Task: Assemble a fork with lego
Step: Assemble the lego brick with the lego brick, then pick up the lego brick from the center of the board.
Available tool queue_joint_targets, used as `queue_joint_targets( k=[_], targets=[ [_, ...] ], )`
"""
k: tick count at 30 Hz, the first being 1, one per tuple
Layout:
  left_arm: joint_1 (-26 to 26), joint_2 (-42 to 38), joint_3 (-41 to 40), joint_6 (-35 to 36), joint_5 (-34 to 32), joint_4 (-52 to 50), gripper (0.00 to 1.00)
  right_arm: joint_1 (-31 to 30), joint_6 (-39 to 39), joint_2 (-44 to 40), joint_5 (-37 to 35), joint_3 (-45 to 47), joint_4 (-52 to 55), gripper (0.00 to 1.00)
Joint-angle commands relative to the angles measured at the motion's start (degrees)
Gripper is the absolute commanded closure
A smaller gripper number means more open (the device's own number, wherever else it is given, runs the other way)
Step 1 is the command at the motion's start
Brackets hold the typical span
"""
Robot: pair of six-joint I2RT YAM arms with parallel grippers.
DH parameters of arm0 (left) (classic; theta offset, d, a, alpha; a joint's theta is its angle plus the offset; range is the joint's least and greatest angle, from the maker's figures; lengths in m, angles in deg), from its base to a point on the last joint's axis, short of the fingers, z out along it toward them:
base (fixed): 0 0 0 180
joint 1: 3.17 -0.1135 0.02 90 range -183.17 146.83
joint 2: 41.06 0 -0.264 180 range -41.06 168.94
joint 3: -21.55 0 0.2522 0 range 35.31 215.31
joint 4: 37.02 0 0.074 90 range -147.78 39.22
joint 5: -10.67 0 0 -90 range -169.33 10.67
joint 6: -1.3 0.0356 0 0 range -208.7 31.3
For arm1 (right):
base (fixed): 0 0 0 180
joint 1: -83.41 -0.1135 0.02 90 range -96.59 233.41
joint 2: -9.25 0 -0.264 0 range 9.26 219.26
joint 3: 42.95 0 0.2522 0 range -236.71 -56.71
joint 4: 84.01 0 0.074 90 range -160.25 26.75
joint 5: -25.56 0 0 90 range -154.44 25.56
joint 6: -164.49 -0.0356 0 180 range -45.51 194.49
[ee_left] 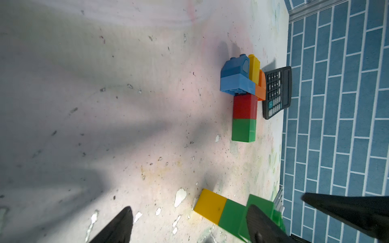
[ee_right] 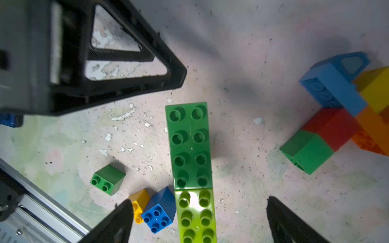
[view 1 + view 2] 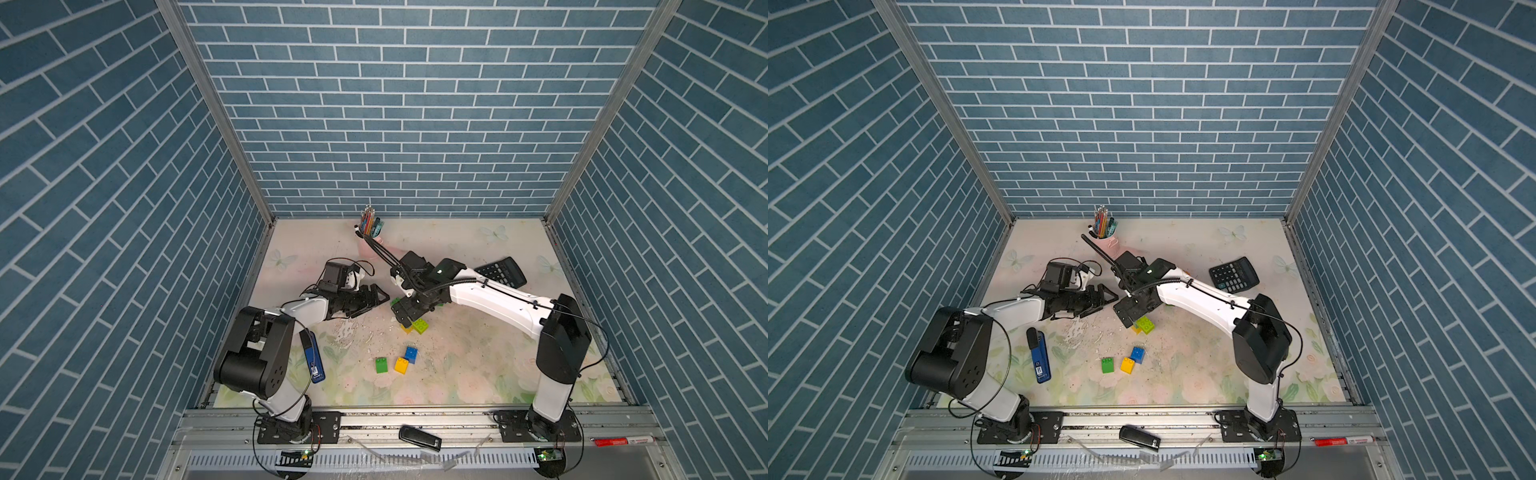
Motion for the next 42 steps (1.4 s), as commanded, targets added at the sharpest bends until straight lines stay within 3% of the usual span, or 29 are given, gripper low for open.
queue_joint_targets(
  k=[1,7,11,20,23,28,33,42],
  targets=[
    [0.0,-5.6,-0.4,1.1,-6.7,-5.5,0.13,-0.1,-4.6,-4.1,-2.6,2.1,-5.4,0.02],
    [-1.1,-16.5,-2.9,1.3,-18.2,-15.2,0.12,-4.8,-4.4,-8.3,-4.3,8.4,-10.7,0.02],
    [-1.5,-23.9,-6.2,1.0,-22.0,-19.2,0.12,-8.4,-6.1,-7.3,-2.6,8.1,-10.9,0.02],
    [1.2,-37.8,-10.5,2.6,-25.3,-28.9,0.12,-16.3,-10.4,-4.6,-4.7,10.1,-10.6,0.29],
    [3.8,-40.6,-11.1,2.5,-27.2,-30.7,0.12,-17.4,-12.6,-4.7,-6.6,11.2,-10.7,0.38],
    [10.7,-42.8,-12.1,1.2,-31.2,-31.3,0.12,-17.7,-18.4,-4.7,-7.4,13.5,-9.8,0.42],
    [18.2,-43.8,-14.5,-1.6,-35.2,-28.8,0.13,-19.4,-28.0,-4.4,-15.4,15.1,-6.1,0.48],
    [19.5,-46.0,-19.0,-2.7,-33.8,-27.0,0.13,-20.6,-42.6,-2.4,-23.8,16.8,-5.4,0.50]
  ],
)
